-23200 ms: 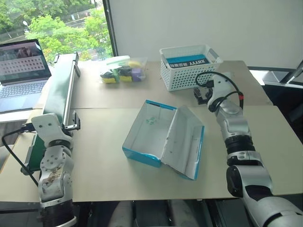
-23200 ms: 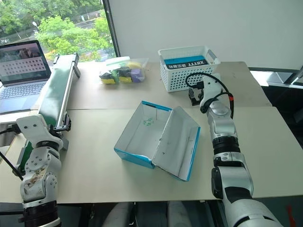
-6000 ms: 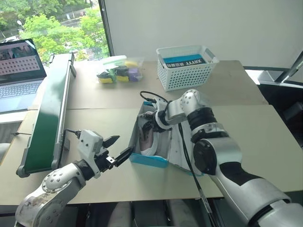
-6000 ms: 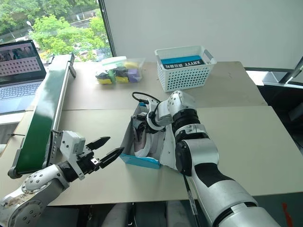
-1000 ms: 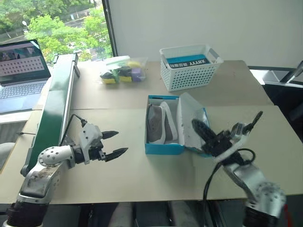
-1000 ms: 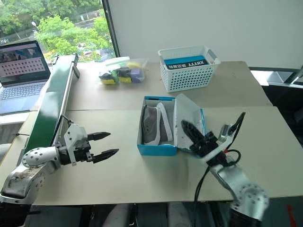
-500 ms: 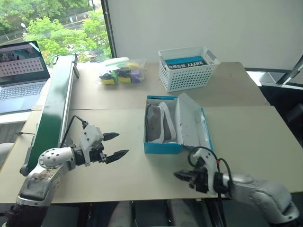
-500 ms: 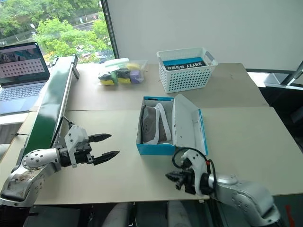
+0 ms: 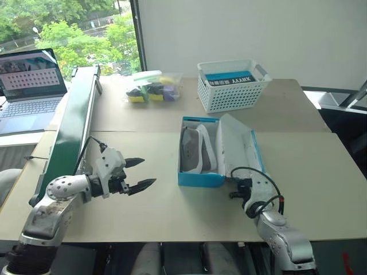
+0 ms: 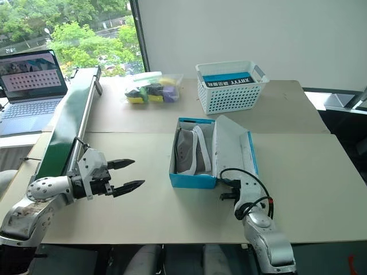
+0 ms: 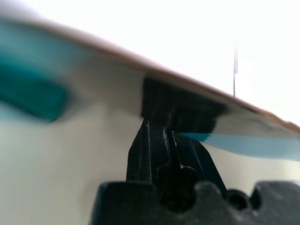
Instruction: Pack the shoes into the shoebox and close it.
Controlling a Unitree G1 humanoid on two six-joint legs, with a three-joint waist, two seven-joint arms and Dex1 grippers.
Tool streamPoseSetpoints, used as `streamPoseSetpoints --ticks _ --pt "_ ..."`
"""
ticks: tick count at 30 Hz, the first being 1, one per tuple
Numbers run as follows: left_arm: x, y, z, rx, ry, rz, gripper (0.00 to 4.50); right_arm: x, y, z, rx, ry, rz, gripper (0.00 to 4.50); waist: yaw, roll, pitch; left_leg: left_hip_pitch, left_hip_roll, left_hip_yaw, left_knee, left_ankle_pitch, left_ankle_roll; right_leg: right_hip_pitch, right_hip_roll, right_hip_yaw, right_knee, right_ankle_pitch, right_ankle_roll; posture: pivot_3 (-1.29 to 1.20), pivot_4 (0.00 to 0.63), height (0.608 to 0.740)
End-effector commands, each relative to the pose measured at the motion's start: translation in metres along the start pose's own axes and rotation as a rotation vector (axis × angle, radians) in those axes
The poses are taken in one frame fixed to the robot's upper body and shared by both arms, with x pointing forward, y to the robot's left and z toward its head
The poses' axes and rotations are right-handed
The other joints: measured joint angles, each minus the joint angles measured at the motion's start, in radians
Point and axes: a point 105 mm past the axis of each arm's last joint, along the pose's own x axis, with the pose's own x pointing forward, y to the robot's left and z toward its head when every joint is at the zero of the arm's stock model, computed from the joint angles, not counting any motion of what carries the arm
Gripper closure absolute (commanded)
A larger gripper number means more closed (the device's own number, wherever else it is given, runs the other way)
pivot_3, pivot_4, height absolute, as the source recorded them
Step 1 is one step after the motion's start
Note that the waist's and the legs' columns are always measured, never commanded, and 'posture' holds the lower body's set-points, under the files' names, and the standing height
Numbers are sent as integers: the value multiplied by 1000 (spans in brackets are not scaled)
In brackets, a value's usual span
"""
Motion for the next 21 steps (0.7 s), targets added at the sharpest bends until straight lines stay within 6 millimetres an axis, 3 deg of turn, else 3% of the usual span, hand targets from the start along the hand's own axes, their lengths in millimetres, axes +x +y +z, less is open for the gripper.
streamPoseSetpoints --ticks 1,4,6,8,11,14,17,21 --pt "1 2 5 22 -9 -5 471 5 -16 -31 318 117 -33 4475 -2 -2 -1 3 1 0 0 0 0 4 0 0 -1 0 0 0 150 738" --pt "1 3 6 26 -9 -6 471 3 18 -40 548 183 171 4475 -5 -6 -3 9 2 -1 -1 0 0 10 -1 0 -3 -3 -5 0 150 738" --pt "1 3 6 28 -8 -7 471 0 29 -38 695 199 291 4475 -12 -9 -5 9 3 -1 -2 0 0 10 -1 0 -3 -4 -6 0 150 738" --pt "1 2 6 30 -6 -10 471 1 32 -31 838 173 371 4475 -27 -13 -8 9 4 -2 -4 0 0 9 -1 -1 -3 -4 -7 0 150 738" --pt "1 -1 6 35 -5 -17 471 2 34 -21 917 134 429 4475 -40 -14 -9 11 9 -1 -5 -2 0 10 3 -1 -3 -1 -7 0 150 738" --pt "0 -3 7 37 -5 -16 471 14 26 -20 970 118 375 4475 -55 -14 -9 13 18 0 -6 -4 -2 10 13 0 -5 1 -12 0 150 738" --pt "-1 -4 7 35 -5 -5 471 20 26 1 1099 38 414 4475 -67 -16 -10 19 22 3 -11 -4 -2 12 17 -1 -10 5 -19 0 150 738" --pt "-2 -4 6 34 -2 4 471 13 41 30 1093 -39 546 4475 -73 -14 -8 22 27 5 -13 -4 -2 11 20 0 -10 3 -26 0 150 738"
